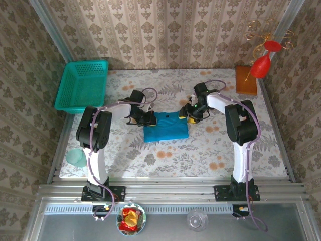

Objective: Fold the inside-out t-shirt

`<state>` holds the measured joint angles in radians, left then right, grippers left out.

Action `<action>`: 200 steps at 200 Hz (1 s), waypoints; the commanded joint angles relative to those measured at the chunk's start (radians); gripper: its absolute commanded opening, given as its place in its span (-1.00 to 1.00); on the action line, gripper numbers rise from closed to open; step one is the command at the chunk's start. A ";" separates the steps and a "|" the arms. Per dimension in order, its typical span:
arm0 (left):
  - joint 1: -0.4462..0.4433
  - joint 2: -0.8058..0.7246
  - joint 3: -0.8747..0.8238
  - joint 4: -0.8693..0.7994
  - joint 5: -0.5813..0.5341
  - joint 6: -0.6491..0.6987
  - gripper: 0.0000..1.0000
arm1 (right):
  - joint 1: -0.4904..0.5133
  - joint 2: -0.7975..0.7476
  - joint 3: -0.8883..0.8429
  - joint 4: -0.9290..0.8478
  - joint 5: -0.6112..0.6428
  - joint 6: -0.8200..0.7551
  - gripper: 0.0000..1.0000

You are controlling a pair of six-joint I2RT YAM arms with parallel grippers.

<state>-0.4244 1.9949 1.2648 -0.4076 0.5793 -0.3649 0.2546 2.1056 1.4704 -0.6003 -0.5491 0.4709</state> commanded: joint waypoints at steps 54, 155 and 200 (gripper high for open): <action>0.014 0.044 -0.004 -0.047 -0.032 0.025 -0.84 | 0.028 0.005 -0.023 0.059 -0.100 0.009 0.05; 0.027 -0.052 -0.020 -0.033 -0.026 0.006 -0.66 | 0.013 -0.009 -0.011 0.007 -0.022 -0.006 -0.71; 0.064 -0.180 -0.058 -0.035 -0.021 0.005 -0.59 | -0.019 -0.024 0.041 -0.160 0.138 -0.120 -0.97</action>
<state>-0.3878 1.9026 1.2297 -0.4202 0.5732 -0.3660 0.2619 2.1078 1.4693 -0.6178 -0.5392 0.4351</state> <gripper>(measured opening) 0.200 0.089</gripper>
